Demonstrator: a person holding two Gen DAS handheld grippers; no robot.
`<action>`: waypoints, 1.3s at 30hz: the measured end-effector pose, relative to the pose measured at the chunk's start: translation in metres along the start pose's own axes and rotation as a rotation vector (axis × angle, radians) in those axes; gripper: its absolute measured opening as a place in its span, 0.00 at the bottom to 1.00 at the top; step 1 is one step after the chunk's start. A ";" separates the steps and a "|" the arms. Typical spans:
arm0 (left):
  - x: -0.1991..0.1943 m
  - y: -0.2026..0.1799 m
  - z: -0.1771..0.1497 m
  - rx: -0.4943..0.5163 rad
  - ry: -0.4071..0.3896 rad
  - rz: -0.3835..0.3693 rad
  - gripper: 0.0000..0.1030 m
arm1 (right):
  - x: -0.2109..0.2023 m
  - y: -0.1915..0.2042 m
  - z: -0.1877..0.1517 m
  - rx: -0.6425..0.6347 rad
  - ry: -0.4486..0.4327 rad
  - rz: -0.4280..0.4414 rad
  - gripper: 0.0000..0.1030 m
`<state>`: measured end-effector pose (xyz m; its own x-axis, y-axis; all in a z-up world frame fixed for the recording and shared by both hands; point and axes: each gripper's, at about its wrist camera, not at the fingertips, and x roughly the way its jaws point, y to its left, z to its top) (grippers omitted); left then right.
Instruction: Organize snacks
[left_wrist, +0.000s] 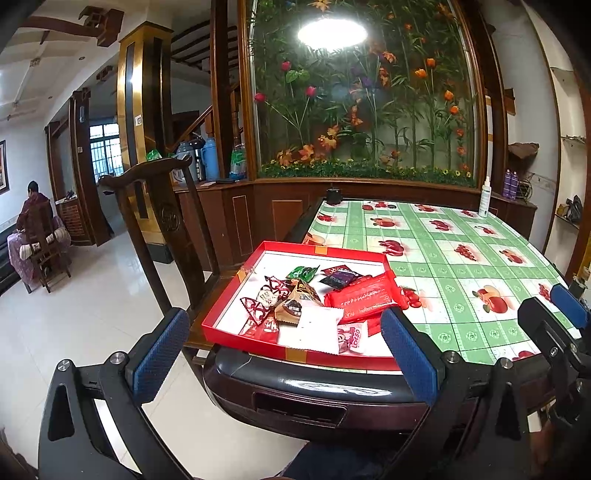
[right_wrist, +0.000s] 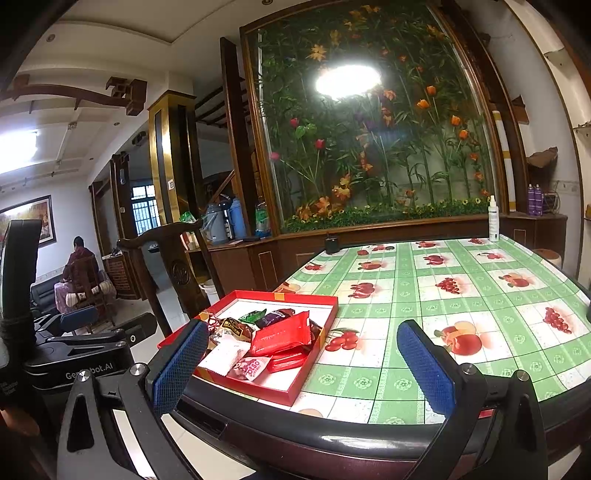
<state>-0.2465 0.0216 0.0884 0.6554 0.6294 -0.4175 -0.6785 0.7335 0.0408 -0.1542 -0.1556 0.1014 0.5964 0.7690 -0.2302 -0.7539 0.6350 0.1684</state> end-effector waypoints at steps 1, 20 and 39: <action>0.000 0.000 0.000 0.000 0.000 0.001 1.00 | 0.000 0.000 0.000 0.001 0.001 0.000 1.00; 0.003 0.000 -0.003 0.002 0.007 0.003 1.00 | 0.002 -0.001 -0.003 0.007 0.008 0.003 1.00; 0.006 0.000 -0.006 0.007 0.021 0.003 1.00 | 0.004 -0.002 -0.007 0.001 0.024 0.007 1.00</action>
<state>-0.2442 0.0235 0.0810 0.6465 0.6258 -0.4364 -0.6776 0.7338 0.0485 -0.1520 -0.1543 0.0930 0.5842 0.7715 -0.2520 -0.7579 0.6297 0.1706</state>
